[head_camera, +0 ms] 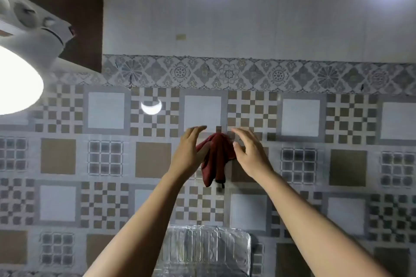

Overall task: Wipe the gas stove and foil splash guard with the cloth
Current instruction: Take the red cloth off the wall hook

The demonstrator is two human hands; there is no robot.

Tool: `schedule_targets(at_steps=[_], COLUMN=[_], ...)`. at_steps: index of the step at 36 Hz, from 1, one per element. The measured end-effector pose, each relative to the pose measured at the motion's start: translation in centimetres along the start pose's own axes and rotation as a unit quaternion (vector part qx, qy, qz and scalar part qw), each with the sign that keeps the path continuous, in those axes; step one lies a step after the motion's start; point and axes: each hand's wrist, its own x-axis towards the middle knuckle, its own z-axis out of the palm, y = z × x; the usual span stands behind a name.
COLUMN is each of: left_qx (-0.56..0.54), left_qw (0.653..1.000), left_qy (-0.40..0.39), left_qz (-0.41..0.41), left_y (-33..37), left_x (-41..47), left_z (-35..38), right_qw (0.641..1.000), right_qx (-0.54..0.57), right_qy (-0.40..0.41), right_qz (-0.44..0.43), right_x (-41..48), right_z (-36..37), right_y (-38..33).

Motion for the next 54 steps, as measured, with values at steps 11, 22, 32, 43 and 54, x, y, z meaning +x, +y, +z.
schedule_targets(at_steps=[11,22,32,43,54], left_qx=[-0.063,-0.134,-0.162,-0.242,-0.253], left_qw=[0.998,0.989,0.985,0.934,0.877], left_qy=[0.014,0.038,-0.019,-0.248,-0.395], left_qz=[-0.025,-0.045,-0.064,-0.089,-0.105], left_y=[-5.5,-5.6,-3.0,4.7,10.9], left_x=[1.7,1.7,0.9,-4.9,-12.3], left_z=[4.7,4.8,2.7,-0.2,-1.0], right_qw=[0.999,0.994,0.991,1.0,0.989], right_qx=[0.022,0.013,-0.018,0.028,0.117], right_qy=[0.038,0.109,0.123,0.004,-0.047], right_qz=[0.015,0.025,-0.041,-0.014,0.083], right_x=[1.9,3.3,4.4,-2.2,-12.0], right_z=[4.9,5.2,0.5,-5.6,-8.9], right_y=[4.8,4.0,-0.6,-4.3,-5.0])
